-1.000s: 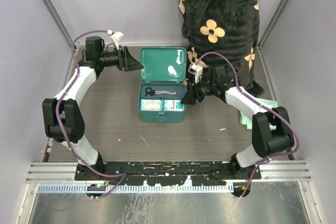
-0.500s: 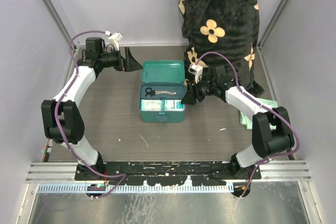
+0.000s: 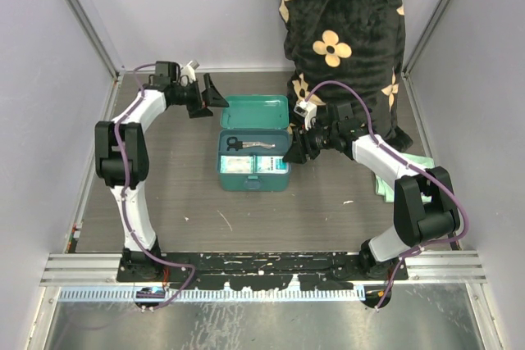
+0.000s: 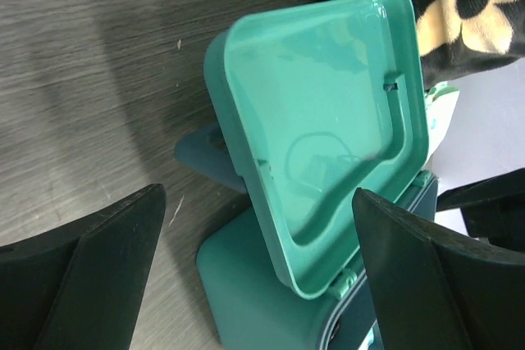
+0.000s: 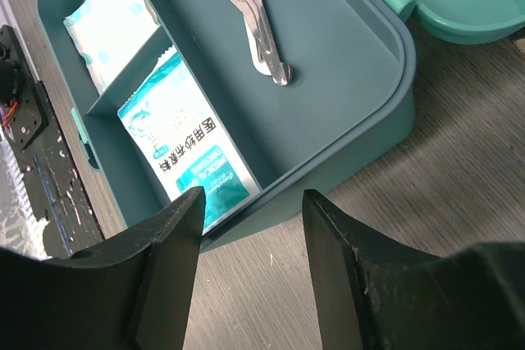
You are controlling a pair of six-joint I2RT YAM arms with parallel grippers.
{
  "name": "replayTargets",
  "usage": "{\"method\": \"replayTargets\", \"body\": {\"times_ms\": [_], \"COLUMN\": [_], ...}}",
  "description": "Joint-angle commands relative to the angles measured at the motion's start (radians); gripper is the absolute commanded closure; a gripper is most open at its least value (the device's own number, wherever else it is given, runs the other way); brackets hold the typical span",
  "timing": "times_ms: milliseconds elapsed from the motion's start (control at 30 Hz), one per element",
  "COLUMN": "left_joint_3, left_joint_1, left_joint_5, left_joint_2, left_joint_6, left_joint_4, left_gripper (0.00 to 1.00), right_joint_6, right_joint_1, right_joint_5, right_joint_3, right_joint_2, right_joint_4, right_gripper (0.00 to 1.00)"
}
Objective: Organize the medicine kit
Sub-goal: Close the medicine box at the center of the board.
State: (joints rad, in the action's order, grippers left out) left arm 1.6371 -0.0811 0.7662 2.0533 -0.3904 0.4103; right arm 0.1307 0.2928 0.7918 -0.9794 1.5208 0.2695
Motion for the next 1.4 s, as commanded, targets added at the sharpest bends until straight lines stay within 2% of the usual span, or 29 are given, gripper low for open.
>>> {"method": "replayTargets", "body": {"times_ms": [0,233,533,600,900,1367], "left_joint_3": [0.087,0.133,0.075,0.053,0.008,-0.056], "left_joint_1": [-0.021,-0.055,-0.044,-0.04,-0.038,-0.04], "left_joint_5": [0.089,0.206,0.318,0.338,0.415,0.413], "left_joint_2": [0.054,0.112,0.006,-0.026,-0.123,-0.293], "left_joint_6": [-0.072,-0.132,-0.15,-0.142,-0.051,0.269], "left_joint_4": [-0.003,-0.068,-0.206,-0.231,-0.23,-0.057], "left_gripper": [0.02,0.0,0.12,0.17,0.21,0.14], "right_joint_6": [0.035,0.04,0.043,0.044,0.049,0.022], "right_joint_1": [-0.003,-0.002,-0.002,-0.003,-0.001,-0.042], "right_joint_5": [-0.026,-0.029,-0.029,-0.029,-0.031,0.046], "right_joint_3": [-0.035,-0.035,-0.035,-0.036,-0.044,-0.065], "right_joint_2": [0.007,0.01,0.009,0.009,0.0,-0.068], "right_joint_4": [0.009,0.012,0.013,0.013,0.022,0.033], "right_gripper": [0.44,0.44,0.44,0.44,0.44,0.41]}}
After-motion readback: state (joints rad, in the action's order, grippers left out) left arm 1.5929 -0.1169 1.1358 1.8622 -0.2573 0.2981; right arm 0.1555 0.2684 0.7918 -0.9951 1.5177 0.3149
